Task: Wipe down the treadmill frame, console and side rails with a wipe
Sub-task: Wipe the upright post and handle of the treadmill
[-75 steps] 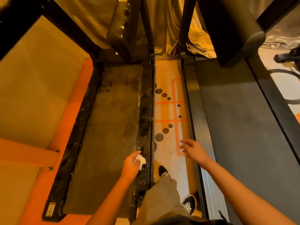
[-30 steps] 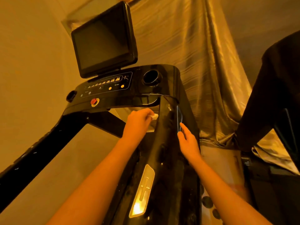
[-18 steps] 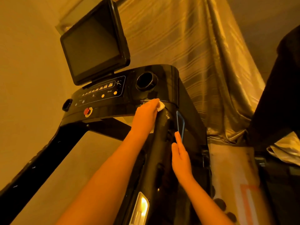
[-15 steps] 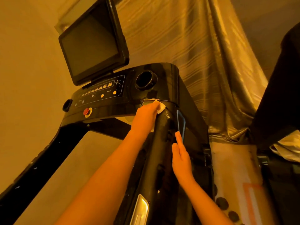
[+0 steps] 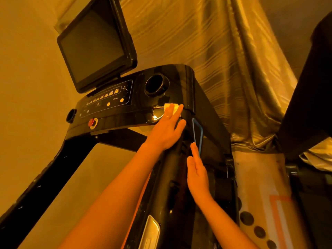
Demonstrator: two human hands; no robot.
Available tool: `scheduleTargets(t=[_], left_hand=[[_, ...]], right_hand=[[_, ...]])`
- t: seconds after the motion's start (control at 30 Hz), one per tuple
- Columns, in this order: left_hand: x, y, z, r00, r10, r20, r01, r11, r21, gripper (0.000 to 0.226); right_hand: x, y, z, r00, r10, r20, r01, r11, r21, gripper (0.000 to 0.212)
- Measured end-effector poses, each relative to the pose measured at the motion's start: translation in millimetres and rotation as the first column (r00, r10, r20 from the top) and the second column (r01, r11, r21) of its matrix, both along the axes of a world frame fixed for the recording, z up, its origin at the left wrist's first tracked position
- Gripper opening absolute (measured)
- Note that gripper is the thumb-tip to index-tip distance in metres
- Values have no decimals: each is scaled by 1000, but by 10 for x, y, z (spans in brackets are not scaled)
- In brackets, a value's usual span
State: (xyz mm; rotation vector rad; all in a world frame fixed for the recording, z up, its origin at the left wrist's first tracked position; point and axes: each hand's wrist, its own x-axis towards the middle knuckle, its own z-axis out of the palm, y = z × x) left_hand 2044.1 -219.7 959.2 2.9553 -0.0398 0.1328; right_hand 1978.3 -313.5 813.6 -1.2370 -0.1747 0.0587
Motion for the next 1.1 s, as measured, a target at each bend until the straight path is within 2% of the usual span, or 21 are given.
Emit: scheduleTargets(t=[0.13, 0.27, 0.5, 0.67, 0.9, 1.1], left_hand=[[14, -73, -58, 998, 51, 45, -54, 997, 63, 67], [-34, -84, -36, 998, 18, 62, -23, 997, 73, 70], [-240, -5, -108, 1000, 2, -22, 0, 996, 94, 74], [-36, -59, 42, 999, -4, -32, 5, 998, 61, 75], [-622, 10, -164, 994, 15, -113, -9, 998, 57, 70], [-310, -46, 5, 990, -7, -140, -1, 998, -59, 65]], right_hand=[[-7, -8, 23, 1000, 14, -9, -14, 1000, 7, 42], [-10, -13, 28, 1000, 21, -13, -21, 1000, 13, 42], [-14, -10, 35, 1000, 21, -14, -21, 999, 27, 42], [-13, -22, 38, 1000, 25, -10, -24, 1000, 18, 42], [-18, -4, 9, 999, 15, -29, -14, 999, 34, 42], [-19, 1, 16, 999, 1, -34, -1, 1000, 17, 42]])
